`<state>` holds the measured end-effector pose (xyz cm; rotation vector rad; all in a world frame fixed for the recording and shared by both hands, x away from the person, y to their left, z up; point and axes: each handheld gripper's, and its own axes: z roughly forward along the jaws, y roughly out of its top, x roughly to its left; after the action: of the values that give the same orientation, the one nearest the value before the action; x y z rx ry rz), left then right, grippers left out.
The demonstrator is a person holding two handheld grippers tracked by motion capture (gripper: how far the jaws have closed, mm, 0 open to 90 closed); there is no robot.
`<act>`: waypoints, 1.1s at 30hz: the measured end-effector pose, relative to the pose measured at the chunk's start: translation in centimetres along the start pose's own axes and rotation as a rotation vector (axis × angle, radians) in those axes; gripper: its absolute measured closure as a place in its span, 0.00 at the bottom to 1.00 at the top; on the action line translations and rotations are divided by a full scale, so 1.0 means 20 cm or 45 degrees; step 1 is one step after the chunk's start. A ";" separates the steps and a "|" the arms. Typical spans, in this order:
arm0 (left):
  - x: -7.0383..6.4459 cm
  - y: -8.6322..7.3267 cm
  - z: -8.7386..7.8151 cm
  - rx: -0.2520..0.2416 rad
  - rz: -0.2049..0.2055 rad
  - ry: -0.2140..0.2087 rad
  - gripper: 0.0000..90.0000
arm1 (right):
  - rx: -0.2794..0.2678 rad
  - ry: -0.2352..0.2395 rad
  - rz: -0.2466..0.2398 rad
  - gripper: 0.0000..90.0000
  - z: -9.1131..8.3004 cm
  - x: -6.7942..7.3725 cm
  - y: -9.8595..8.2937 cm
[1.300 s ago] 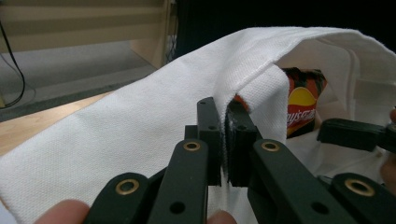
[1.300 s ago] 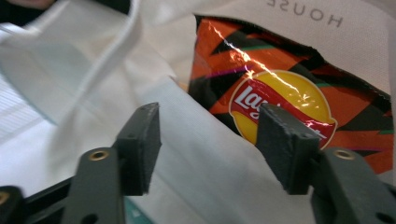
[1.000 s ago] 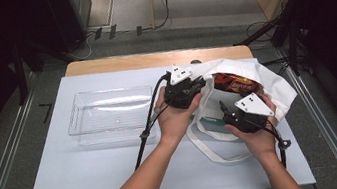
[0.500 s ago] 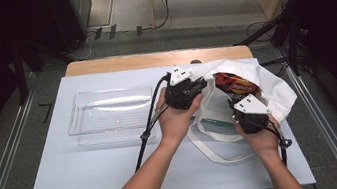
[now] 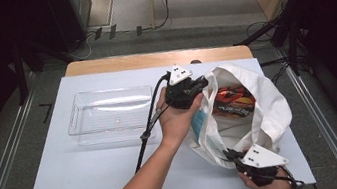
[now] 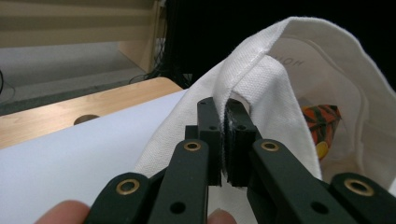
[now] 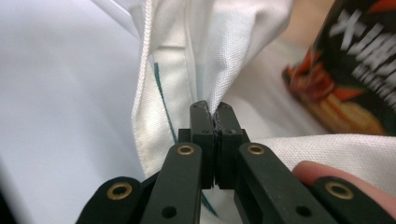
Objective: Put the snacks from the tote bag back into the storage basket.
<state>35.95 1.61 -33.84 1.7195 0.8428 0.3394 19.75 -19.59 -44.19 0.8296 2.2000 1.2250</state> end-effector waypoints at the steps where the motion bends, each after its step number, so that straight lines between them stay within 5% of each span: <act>1: -0.01 0.00 0.00 0.002 0.006 -0.005 0.99 | -0.020 0.024 0.006 1.00 -0.03 0.00 0.00; 3: -0.03 0.01 0.00 0.007 0.018 0.005 0.98 | -0.039 0.076 0.001 1.00 -0.08 0.00 -0.01; 6: -0.03 0.00 0.02 0.025 0.012 0.004 0.98 | -0.010 0.048 -0.016 1.00 -0.08 0.00 -0.03; 8: -0.01 -0.02 0.05 0.053 -0.006 0.003 0.98 | -0.028 0.045 0.123 0.94 -0.06 -0.05 -0.04; 10: 0.00 -0.02 0.06 0.057 -0.018 0.005 0.98 | -0.068 0.026 0.168 0.75 -0.09 -0.06 -0.01; 14: 0.00 -0.03 0.07 0.061 -0.012 0.001 0.98 | -0.222 -0.117 0.191 0.64 -0.21 -0.10 0.10; 17: 0.01 -0.03 0.07 0.065 -0.016 -0.002 0.98 | -0.314 -0.369 0.196 0.52 -0.26 -0.13 0.17; 18: 0.01 -0.03 0.07 0.065 -0.016 -0.002 0.98 | -0.314 -0.369 0.196 0.52 -0.26 -0.13 0.17; 19: 0.00 -0.04 0.06 0.068 -0.017 0.001 0.98 | -0.369 -0.605 0.230 0.42 -0.27 -0.15 0.20; 20: 0.00 -0.04 0.06 0.068 -0.017 0.001 0.98 | -0.369 -0.605 0.230 0.42 -0.27 -0.15 0.20; 21: 0.01 -0.04 0.06 0.075 -0.010 0.002 0.98 | -0.364 -0.703 0.286 0.33 -0.26 -0.19 0.22; 22: 0.01 -0.04 0.06 0.078 -0.010 0.002 0.98 | -0.326 -0.734 0.305 0.30 -0.24 -0.21 0.22; 25: 0.02 -0.05 0.06 0.082 -0.014 -0.004 0.98 | -0.221 -0.719 0.348 0.24 -0.17 -0.25 0.21; 28: 0.02 -0.05 0.06 0.081 -0.014 -0.007 0.98 | -0.155 -0.734 0.335 0.24 -0.14 -0.26 0.19; 29: 0.02 -0.05 0.06 0.085 -0.017 -0.007 0.98 | -0.080 -0.780 0.331 0.30 -0.12 -0.27 0.17; 33: 0.03 -0.06 0.06 0.086 -0.017 -0.012 0.98 | -0.066 -0.787 0.327 0.63 -0.15 -0.30 0.15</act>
<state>36.64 1.34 -35.37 1.7757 0.8671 0.2972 22.76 -24.28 -39.46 1.2950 1.5931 0.9556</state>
